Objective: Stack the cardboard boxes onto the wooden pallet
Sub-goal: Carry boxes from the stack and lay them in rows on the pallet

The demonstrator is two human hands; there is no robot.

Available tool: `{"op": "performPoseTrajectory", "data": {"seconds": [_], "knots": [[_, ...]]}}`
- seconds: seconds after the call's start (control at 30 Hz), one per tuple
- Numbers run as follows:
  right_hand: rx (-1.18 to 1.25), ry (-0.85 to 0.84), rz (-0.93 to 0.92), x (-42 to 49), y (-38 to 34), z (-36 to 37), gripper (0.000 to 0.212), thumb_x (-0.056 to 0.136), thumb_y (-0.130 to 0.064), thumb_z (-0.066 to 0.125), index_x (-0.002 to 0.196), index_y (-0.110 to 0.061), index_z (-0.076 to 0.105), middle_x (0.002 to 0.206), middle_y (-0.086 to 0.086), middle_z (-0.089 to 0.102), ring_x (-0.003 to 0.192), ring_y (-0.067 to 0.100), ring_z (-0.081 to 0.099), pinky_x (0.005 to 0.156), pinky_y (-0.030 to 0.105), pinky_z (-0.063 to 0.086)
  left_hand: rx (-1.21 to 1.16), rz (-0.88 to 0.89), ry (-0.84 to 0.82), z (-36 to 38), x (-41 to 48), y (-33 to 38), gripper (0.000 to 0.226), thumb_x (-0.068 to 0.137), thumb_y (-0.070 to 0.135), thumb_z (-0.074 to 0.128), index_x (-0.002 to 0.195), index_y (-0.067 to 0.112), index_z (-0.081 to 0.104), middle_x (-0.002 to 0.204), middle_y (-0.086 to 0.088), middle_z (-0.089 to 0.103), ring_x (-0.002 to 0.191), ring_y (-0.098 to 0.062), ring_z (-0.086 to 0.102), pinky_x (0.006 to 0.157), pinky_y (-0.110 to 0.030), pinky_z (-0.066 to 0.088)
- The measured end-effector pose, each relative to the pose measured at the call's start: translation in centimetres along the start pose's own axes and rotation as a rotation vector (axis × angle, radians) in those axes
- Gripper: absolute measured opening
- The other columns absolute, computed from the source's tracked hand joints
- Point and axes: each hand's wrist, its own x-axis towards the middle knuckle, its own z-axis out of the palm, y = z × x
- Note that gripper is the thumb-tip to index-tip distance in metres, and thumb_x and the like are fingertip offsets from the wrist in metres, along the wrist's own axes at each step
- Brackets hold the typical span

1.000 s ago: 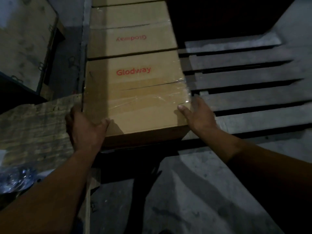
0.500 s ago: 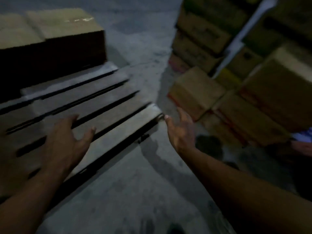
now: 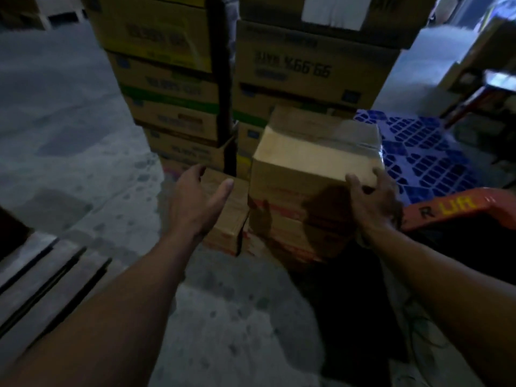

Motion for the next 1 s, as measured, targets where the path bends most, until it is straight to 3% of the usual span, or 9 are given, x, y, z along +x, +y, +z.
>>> {"op": "performPoseTrajectory", "data": {"seconds": [0.33,0.43,0.5,0.63,0.73,0.8,0.87,0.93,1.0], "knots": [[0.018,0.043,0.24,9.9,2.7,2.0,0.089,0.087,-0.061,0.063,0.155,-0.02,0.025,0.158,0.012,0.031,0.142,0.036,0.032,0.114,0.05,0.031,-0.084,0.004,-0.13,9.5,11.8,2.4,0.084,0.081,0.059,0.072,0.146,0.012,0.046,0.145,-0.009,0.052,0.132,-0.027,0.05,0.098,-0.032,0.04],[0.021,0.045,0.285,11.9,3.7,4.1,0.087,0.085,-0.055,0.069,0.153,-0.018,0.027,0.151,0.014,0.037,0.135,0.036,0.039,0.1,0.042,0.036,-0.11,-0.017,-0.23,12.7,15.7,1.2,0.094,0.077,0.064,0.073,0.149,0.013,0.042,0.149,-0.009,0.049,0.137,-0.028,0.046,0.108,-0.041,0.042],[0.012,0.069,0.286,12.7,4.4,4.5,0.089,0.081,-0.054,0.075,0.149,-0.015,0.034,0.145,0.014,0.045,0.128,0.035,0.046,0.093,0.039,0.039,-0.18,-0.058,-0.29,13.8,17.2,1.2,0.094,0.077,0.061,0.074,0.151,0.014,0.04,0.15,-0.009,0.048,0.136,-0.028,0.047,0.105,-0.038,0.043],[0.048,0.115,0.273,14.1,6.3,4.7,0.09,0.067,-0.063,0.081,0.137,-0.015,0.051,0.133,0.008,0.057,0.117,0.027,0.058,0.091,0.038,0.051,-0.407,-0.161,-0.401,15.6,18.1,0.7,0.059,0.089,0.045,0.07,0.14,0.018,0.055,0.127,0.0,0.065,0.114,-0.019,0.063,0.09,-0.031,0.056],[0.2,0.141,0.309,13.8,7.2,4.9,0.074,0.072,-0.055,0.08,0.132,-0.017,0.055,0.125,0.0,0.058,0.098,0.01,0.059,0.067,0.015,0.049,-0.509,-0.197,-0.402,15.9,17.5,0.6,0.035,0.096,0.038,0.062,0.13,0.031,0.059,0.097,0.013,0.066,0.09,-0.006,0.065,0.072,-0.018,0.058],[0.312,0.161,0.346,13.3,7.5,5.2,0.063,0.08,-0.05,0.077,0.131,-0.018,0.058,0.116,-0.005,0.06,0.086,0.0,0.056,0.055,0.01,0.045,-0.513,-0.199,-0.377,15.9,17.0,0.9,0.036,0.099,0.037,0.058,0.134,0.028,0.058,0.097,0.013,0.065,0.09,-0.009,0.065,0.068,-0.014,0.055],[0.441,0.15,0.416,12.6,7.5,5.5,0.06,0.083,-0.049,0.075,0.133,-0.021,0.058,0.106,-0.009,0.06,0.086,0.002,0.058,0.06,0.015,0.048,-0.557,-0.227,-0.362,15.9,16.5,1.4,0.035,0.101,0.032,0.055,0.136,0.026,0.058,0.102,0.011,0.065,0.098,-0.015,0.064,0.076,-0.016,0.056],[0.537,0.134,0.482,12.6,7.6,5.6,0.065,0.077,-0.052,0.079,0.133,-0.024,0.06,0.109,-0.006,0.065,0.097,0.014,0.065,0.075,0.03,0.058,-0.648,-0.3,-0.363,16.2,16.2,1.7,0.033,0.102,0.028,0.054,0.134,0.028,0.059,0.105,0.01,0.067,0.104,-0.019,0.064,0.091,-0.033,0.056],[0.575,0.099,0.521,12.8,8.0,5.4,0.076,0.067,-0.059,0.083,0.132,-0.027,0.06,0.115,0.0,0.066,0.104,0.023,0.066,0.087,0.045,0.059,-0.63,-0.312,-0.394,16.4,16.4,1.8,0.038,0.103,0.033,0.051,0.14,0.029,0.056,0.119,0.007,0.065,0.106,-0.019,0.062,0.085,-0.035,0.054]]}}
